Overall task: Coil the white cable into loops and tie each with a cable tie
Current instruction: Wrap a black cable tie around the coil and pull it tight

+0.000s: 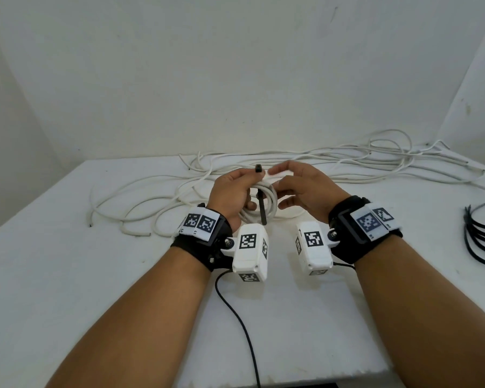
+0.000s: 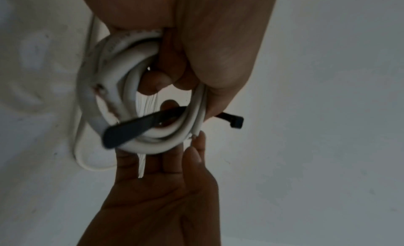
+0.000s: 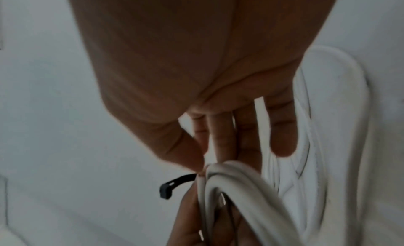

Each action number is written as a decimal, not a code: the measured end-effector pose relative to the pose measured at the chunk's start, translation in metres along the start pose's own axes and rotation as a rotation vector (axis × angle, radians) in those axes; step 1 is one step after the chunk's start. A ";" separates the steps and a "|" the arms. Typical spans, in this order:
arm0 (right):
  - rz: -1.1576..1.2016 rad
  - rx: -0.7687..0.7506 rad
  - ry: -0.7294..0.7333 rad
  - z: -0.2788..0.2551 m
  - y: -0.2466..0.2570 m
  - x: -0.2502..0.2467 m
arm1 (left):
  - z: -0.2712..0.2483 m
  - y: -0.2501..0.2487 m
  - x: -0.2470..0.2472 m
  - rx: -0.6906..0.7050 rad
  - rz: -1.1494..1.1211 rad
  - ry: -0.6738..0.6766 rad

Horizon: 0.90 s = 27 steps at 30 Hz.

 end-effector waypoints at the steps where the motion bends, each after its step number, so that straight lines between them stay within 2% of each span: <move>1: -0.023 -0.029 0.036 -0.001 0.002 0.003 | 0.001 0.001 -0.004 -0.020 -0.019 -0.039; 4: -0.250 -0.152 0.202 -0.010 0.009 0.024 | 0.003 0.004 -0.015 -0.075 -0.036 -0.115; 6: -0.391 -0.203 0.214 -0.012 0.011 0.029 | 0.001 0.005 -0.017 -0.108 -0.036 -0.126; 9: -0.449 -0.218 0.211 -0.013 0.012 0.029 | -0.002 0.005 -0.015 -0.133 -0.048 -0.120; 11: -0.442 -0.244 0.158 -0.012 0.013 0.025 | -0.002 0.004 -0.014 -0.121 -0.029 -0.111; 16: -0.402 -0.371 -0.162 -0.008 0.027 0.001 | 0.001 0.003 -0.015 -0.051 0.138 -0.092; 19: -0.288 -0.382 -0.142 -0.007 0.030 -0.001 | 0.000 0.003 -0.008 0.002 0.213 -0.034; 22: -0.260 -0.402 -0.188 -0.008 0.031 -0.006 | -0.005 0.002 0.002 0.050 0.269 0.014; 27: -0.146 -0.387 -0.235 -0.010 0.032 -0.017 | -0.010 -0.012 0.010 0.186 0.308 0.029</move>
Point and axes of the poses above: each hand's wrist, its own z-axis towards the middle knuckle, its own x-axis out of the palm, y = z × x, the point moved 8 cm from there along z, towards the middle knuckle, and after that the axes turned 9 degrees about x, right-handed, at the moved point
